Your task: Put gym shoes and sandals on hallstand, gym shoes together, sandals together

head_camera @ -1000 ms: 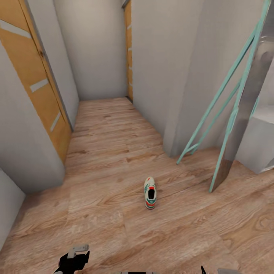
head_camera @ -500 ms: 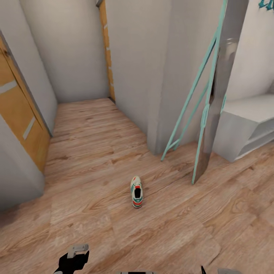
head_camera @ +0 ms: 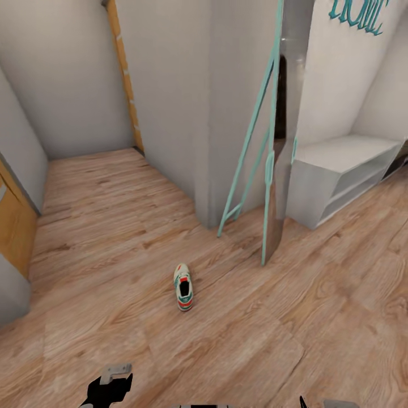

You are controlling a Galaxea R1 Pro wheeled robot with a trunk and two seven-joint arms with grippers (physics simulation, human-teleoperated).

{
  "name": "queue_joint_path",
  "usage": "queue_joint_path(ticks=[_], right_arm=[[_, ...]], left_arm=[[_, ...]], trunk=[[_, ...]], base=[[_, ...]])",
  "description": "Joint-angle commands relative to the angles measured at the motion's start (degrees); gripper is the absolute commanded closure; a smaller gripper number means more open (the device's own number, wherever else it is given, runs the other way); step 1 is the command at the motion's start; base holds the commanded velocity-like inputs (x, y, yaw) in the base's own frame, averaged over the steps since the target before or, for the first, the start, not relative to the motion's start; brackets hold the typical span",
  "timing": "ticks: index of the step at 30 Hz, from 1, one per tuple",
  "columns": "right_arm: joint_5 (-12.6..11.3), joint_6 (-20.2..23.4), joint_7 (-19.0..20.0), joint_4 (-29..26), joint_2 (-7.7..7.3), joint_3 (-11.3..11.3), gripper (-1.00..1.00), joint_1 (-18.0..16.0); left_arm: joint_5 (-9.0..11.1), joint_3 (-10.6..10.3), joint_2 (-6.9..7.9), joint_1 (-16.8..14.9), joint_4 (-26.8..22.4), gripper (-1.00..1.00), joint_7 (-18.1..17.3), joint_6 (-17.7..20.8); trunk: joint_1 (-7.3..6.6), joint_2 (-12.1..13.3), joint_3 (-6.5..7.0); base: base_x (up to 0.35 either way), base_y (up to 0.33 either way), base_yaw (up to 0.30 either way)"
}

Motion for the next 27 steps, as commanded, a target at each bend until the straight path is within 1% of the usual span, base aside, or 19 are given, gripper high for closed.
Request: queue_joint_path(ticks=[1, 7, 10, 27], right_arm=[[0.0, -0.2, 0.0, 0.1, 0.01, 0.0, -1.00, 0.0], [0.0, -0.2, -0.1, 0.0, 0.01, -0.1, -1.00, 0.0], [0.0, -0.3, -0.1, 0.0, 0.01, 0.0, -1.00, 0.0], [-0.1, -0.3, -0.1, 0.0, 0.09, 0.0, -1.00, 0.0]], left_arm=[[0.2, 0.0, 0.00, 0.0, 0.0, -1.00, 0.0, -0.2], [0.2, 0.0, 0.00, 0.0, 0.0, -1.00, 0.0, -0.2], [0.2, 0.0, 0.00, 0.0, 0.0, -1.00, 0.0, -0.2], [0.4, 0.0, 0.00, 0.0, 0.0, -1.00, 0.0, -0.2]], trunk=[[-0.01, 0.0, -0.04], [-0.01, 0.0, -0.04], [-0.01, 0.0, -0.04], [-0.01, 0.0, -0.04]], base=[[0.000, 0.000, -0.300], [0.000, 0.000, -0.289], [0.000, 0.000, -0.154], [0.000, 0.000, -0.016]])
